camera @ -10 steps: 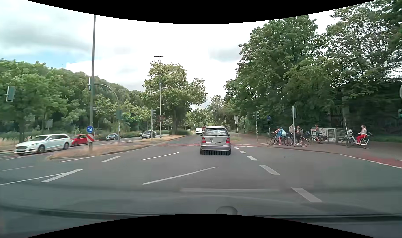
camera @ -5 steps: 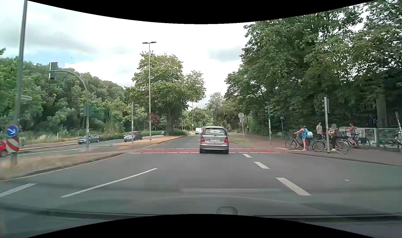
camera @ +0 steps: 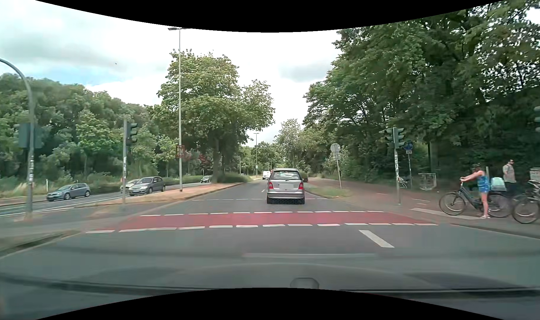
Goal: Follow the waypoints while adhering to traffic rules and regulations
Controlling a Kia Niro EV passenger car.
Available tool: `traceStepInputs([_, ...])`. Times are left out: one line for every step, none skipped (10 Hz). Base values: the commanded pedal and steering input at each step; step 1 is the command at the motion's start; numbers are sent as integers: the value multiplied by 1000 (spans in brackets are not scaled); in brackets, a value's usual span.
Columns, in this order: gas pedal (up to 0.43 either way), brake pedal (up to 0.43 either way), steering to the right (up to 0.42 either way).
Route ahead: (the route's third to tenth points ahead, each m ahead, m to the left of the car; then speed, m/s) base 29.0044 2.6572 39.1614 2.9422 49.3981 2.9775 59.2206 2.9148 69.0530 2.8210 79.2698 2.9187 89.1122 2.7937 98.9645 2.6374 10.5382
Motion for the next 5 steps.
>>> traceStepInputs([220,18,-2])
traceStepInputs([209,18,-1])
traceStepInputs([209,18,-1])
traceStepInputs([209,18,-2])
traceStepInputs([209,18,-4])
